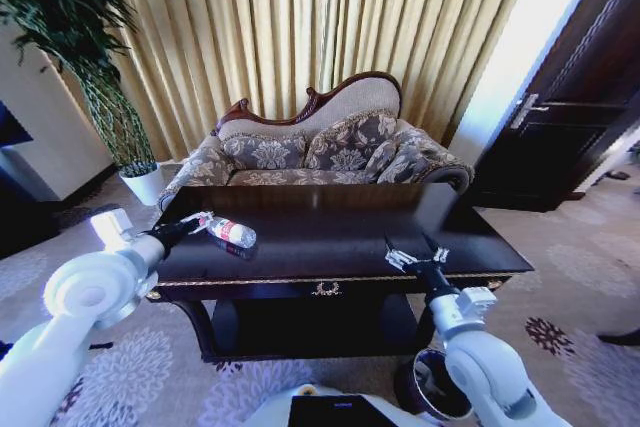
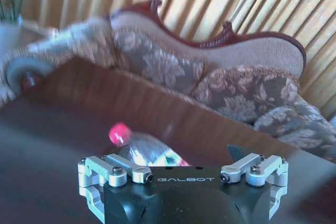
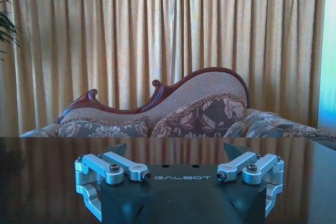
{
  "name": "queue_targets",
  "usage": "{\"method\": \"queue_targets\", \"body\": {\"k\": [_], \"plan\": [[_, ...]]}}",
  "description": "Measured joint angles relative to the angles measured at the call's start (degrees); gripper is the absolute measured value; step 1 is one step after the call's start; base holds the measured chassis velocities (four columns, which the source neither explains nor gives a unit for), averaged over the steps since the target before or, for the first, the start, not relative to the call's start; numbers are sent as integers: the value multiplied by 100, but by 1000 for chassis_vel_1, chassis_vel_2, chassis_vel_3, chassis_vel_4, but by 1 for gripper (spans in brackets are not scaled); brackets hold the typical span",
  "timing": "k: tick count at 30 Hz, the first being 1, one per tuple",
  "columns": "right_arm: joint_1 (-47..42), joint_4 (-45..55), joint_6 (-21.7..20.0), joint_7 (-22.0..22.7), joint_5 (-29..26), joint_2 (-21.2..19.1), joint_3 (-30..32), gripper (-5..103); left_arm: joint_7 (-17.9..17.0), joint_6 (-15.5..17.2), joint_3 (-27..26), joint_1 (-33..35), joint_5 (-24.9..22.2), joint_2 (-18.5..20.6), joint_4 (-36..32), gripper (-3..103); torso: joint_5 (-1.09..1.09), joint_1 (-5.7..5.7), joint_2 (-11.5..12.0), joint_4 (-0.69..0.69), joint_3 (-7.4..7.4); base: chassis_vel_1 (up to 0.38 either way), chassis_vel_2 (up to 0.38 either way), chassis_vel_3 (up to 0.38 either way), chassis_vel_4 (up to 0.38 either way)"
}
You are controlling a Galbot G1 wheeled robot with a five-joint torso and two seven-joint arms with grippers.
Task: Move to the front of the table and place the trash on the table into the trash bin.
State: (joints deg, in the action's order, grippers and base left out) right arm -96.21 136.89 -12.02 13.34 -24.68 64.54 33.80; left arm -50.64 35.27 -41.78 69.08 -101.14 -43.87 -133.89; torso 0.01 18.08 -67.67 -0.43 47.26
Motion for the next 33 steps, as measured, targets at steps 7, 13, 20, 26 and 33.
{"method": "queue_targets", "body": {"k": [7,13,20,26,33], "plan": [[-46,33,0,0,4,-20,22,100,-743,-64,171,-237,-850,-187,190,100,-1,0,0,0,0,0,0,0,0],[-48,45,0,-2,4,-32,7,100,-954,-146,384,-553,-918,-278,426,100,-1,0,0,0,0,0,0,0,0],[-91,181,0,-2,-54,-132,97,100,-1049,-187,647,-955,-910,-350,744,100,-1,0,0,0,0,0,0,0,0],[-50,192,-15,5,-122,-210,170,100,-1341,-298,883,-1070,-967,-423,753,100,-1,0,0,0,0,0,0,0,0],[-16,199,-23,28,-213,-287,240,100,-1823,-349,1116,-1335,-1241,-416,914,100,-1,0,0,0,0,0,0,0,0]]}}
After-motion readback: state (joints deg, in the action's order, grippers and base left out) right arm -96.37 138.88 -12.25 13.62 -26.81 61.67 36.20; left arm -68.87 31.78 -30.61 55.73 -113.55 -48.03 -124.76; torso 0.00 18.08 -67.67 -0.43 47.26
